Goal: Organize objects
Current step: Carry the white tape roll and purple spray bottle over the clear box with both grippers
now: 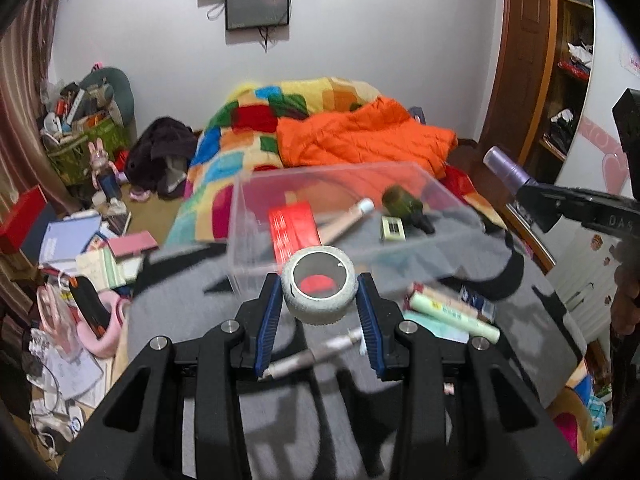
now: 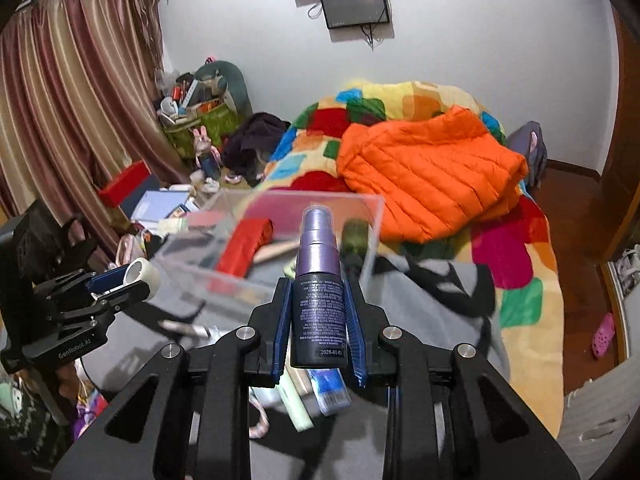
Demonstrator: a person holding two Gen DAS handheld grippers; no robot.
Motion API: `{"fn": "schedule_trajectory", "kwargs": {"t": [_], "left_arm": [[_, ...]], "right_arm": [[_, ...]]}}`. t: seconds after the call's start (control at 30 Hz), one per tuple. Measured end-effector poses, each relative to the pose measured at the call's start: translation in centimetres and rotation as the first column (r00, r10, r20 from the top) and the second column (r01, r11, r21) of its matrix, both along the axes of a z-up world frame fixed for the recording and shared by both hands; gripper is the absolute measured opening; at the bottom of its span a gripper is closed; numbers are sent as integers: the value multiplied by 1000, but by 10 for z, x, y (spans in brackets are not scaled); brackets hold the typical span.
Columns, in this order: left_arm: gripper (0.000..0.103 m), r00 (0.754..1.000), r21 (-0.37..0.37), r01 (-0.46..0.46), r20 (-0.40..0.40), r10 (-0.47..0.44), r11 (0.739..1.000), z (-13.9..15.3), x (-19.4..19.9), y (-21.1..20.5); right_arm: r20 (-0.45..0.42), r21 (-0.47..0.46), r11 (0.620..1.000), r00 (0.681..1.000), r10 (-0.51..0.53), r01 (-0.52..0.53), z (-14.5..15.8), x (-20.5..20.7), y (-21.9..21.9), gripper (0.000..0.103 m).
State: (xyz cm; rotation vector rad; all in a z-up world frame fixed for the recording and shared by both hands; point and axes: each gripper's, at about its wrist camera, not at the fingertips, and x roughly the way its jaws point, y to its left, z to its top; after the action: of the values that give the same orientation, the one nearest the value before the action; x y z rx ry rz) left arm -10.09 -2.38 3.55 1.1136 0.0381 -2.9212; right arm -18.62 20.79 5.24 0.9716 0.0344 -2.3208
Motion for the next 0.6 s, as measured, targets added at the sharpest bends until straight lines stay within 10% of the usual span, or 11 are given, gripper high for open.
{"fn": "schedule_trajectory", "kwargs": {"t": [0.6], "left_arm": [[38,999,-1,-7,39,7,1000,-4,-88,-1]], "right_arm": [[27,68,996,998,-56,54,-26,-53,-65,23]]}}
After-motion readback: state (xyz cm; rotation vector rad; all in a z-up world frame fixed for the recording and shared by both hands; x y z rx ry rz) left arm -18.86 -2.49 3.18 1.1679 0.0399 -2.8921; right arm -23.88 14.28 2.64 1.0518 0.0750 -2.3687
